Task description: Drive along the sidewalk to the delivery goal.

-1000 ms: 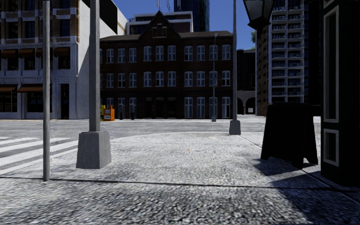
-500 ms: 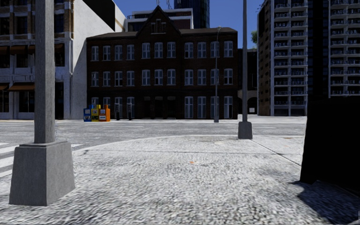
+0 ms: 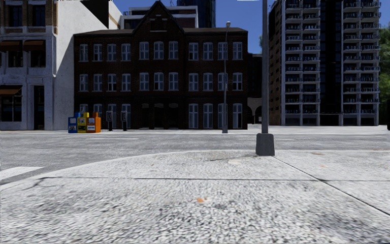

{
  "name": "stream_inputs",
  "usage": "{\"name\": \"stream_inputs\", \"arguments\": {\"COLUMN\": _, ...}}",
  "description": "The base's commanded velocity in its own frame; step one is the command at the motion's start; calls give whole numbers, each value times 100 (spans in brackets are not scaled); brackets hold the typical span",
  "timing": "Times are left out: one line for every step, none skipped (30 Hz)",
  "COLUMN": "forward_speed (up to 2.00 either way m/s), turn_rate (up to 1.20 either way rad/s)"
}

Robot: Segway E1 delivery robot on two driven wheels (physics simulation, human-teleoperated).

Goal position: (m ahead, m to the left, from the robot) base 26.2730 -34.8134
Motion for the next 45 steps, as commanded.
{"name": "stream_inputs", "arguments": {"forward_speed": 166, "turn_rate": -49}}
{"name": "stream_inputs", "arguments": {"forward_speed": 163, "turn_rate": -62}}
{"name": "stream_inputs", "arguments": {"forward_speed": 161, "turn_rate": -66}}
{"name": "stream_inputs", "arguments": {"forward_speed": 161, "turn_rate": -66}}
{"name": "stream_inputs", "arguments": {"forward_speed": 161, "turn_rate": -67}}
{"name": "stream_inputs", "arguments": {"forward_speed": 160, "turn_rate": -67}}
{"name": "stream_inputs", "arguments": {"forward_speed": 160, "turn_rate": -67}}
{"name": "stream_inputs", "arguments": {"forward_speed": 160, "turn_rate": -67}}
{"name": "stream_inputs", "arguments": {"forward_speed": 160, "turn_rate": -62}}
{"name": "stream_inputs", "arguments": {"forward_speed": 160, "turn_rate": -59}}
{"name": "stream_inputs", "arguments": {"forward_speed": 160, "turn_rate": -58}}
{"name": "stream_inputs", "arguments": {"forward_speed": 160, "turn_rate": -58}}
{"name": "stream_inputs", "arguments": {"forward_speed": 160, "turn_rate": -58}}
{"name": "stream_inputs", "arguments": {"forward_speed": 160, "turn_rate": -58}}
{"name": "stream_inputs", "arguments": {"forward_speed": 160, "turn_rate": -58}}
{"name": "stream_inputs", "arguments": {"forward_speed": 160, "turn_rate": -58}}
{"name": "stream_inputs", "arguments": {"forward_speed": 160, "turn_rate": -58}}
{"name": "stream_inputs", "arguments": {"forward_speed": 160, "turn_rate": -58}}
{"name": "stream_inputs", "arguments": {"forward_speed": 160, "turn_rate": -58}}
{"name": "stream_inputs", "arguments": {"forward_speed": 160, "turn_rate": -58}}
{"name": "stream_inputs", "arguments": {"forward_speed": 160, "turn_rate": -58}}
{"name": "stream_inputs", "arguments": {"forward_speed": 160, "turn_rate": -58}}
{"name": "stream_inputs", "arguments": {"forward_speed": 160, "turn_rate": -58}}
{"name": "stream_inputs", "arguments": {"forward_speed": 160, "turn_rate": -58}}
{"name": "stream_inputs", "arguments": {"forward_speed": 160, "turn_rate": -58}}
{"name": "stream_inputs", "arguments": {"forward_speed": 160, "turn_rate": -58}}
{"name": "stream_inputs", "arguments": {"forward_speed": 160, "turn_rate": -58}}
{"name": "stream_inputs", "arguments": {"forward_speed": 160, "turn_rate": -58}}
{"name": "stream_inputs", "arguments": {"forward_speed": 160, "turn_rate": -58}}
{"name": "stream_inputs", "arguments": {"forward_speed": 160, "turn_rate": -58}}
{"name": "stream_inputs", "arguments": {"forward_speed": 160, "turn_rate": -58}}
{"name": "stream_inputs", "arguments": {"forward_speed": 160, "turn_rate": -59}}
{"name": "stream_inputs", "arguments": {"forward_speed": 160, "turn_rate": -60}}
{"name": "stream_inputs", "arguments": {"forward_speed": 160, "turn_rate": -61}}
{"name": "stream_inputs", "arguments": {"forward_speed": 160, "turn_rate": -61}}
{"name": "stream_inputs", "arguments": {"forward_speed": 160, "turn_rate": -61}}
{"name": "stream_inputs", "arguments": {"forward_speed": 160, "turn_rate": -62}}
{"name": "stream_inputs", "arguments": {"forward_speed": 160, "turn_rate": -62}}
{"name": "stream_inputs", "arguments": {"forward_speed": 160, "turn_rate": -62}}
{"name": "stream_inputs", "arguments": {"forward_speed": 160, "turn_rate": -62}}
{"name": "stream_inputs", "arguments": {"forward_speed": 160, "turn_rate": -63}}
{"name": "stream_inputs", "arguments": {"forward_speed": 160, "turn_rate": -66}}
{"name": "stream_inputs", "arguments": {"forward_speed": 160, "turn_rate": -66}}
{"name": "stream_inputs", "arguments": {"forward_speed": 160, "turn_rate": -68}}
{"name": "stream_inputs", "arguments": {"forward_speed": 160, "turn_rate": -72}}
